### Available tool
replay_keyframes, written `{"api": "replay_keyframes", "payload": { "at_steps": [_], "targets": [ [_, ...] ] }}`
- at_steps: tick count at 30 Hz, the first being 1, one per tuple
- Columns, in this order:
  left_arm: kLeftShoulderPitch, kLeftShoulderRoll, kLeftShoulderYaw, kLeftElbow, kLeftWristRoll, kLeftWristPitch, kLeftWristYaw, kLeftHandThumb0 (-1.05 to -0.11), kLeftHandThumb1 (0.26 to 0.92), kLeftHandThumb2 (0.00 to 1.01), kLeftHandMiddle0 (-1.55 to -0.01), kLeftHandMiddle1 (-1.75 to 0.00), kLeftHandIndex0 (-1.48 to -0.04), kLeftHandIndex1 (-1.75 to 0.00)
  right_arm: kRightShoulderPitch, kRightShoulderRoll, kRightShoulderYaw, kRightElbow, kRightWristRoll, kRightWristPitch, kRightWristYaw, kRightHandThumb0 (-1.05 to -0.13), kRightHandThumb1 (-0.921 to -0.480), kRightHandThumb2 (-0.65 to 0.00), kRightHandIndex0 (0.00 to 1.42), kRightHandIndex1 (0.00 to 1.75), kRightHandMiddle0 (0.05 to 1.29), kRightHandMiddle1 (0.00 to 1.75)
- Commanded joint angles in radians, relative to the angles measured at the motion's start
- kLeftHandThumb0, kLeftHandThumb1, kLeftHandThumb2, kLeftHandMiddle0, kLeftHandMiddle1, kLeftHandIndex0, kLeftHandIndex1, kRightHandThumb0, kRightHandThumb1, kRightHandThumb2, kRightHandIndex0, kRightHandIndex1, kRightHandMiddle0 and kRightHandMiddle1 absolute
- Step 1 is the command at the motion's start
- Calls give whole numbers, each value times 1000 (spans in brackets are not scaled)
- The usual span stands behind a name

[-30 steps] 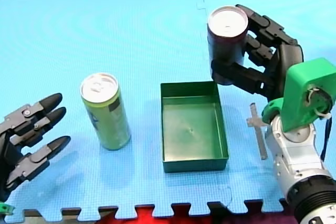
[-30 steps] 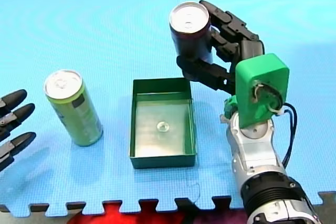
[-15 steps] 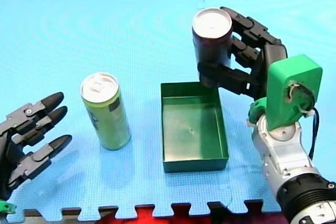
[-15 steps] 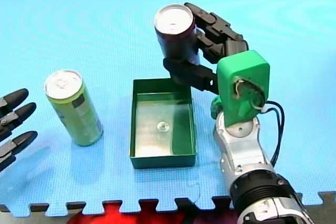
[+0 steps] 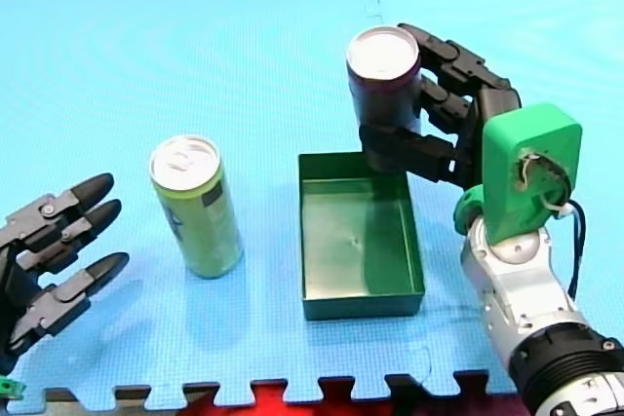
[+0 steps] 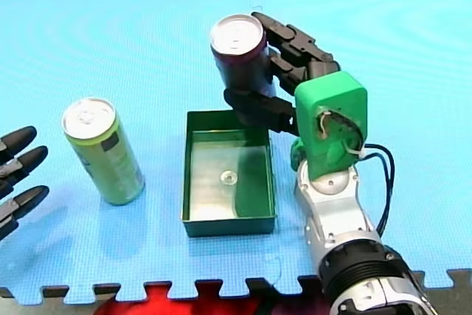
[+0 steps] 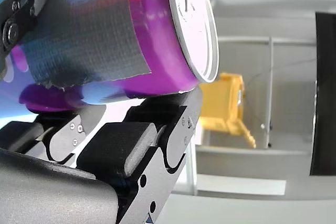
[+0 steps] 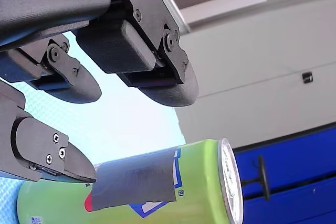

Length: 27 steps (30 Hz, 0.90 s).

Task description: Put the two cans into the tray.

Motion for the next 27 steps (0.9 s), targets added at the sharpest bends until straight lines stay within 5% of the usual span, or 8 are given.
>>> {"api": "replay_keyframes", "payload": {
  "at_steps": [1,10,17,27],
  "targets": [
    [-3,7,4,3,-5,-2,0,-1048,854,1,-726,0,-755,0,-5,-2,0,1,2,-2,-1,-446,-752,-1,1276,0,1126,0],
    [7,2,1,-12,0,-1,9,-1048,854,1,-724,0,-757,-1,9,-2,3,-4,-2,10,-11,-449,-754,-1,1284,3,1130,2],
    [10,1,0,-19,0,5,11,-1048,852,0,-722,0,-757,-1,26,10,1,10,11,-4,1,-449,-754,0,1288,3,1130,1],
    [6,5,3,-9,-4,5,7,-1048,852,0,-722,0,-758,-1,7,29,-7,24,38,-1,15,-435,-752,0,1296,3,1132,0]
  ]
}}
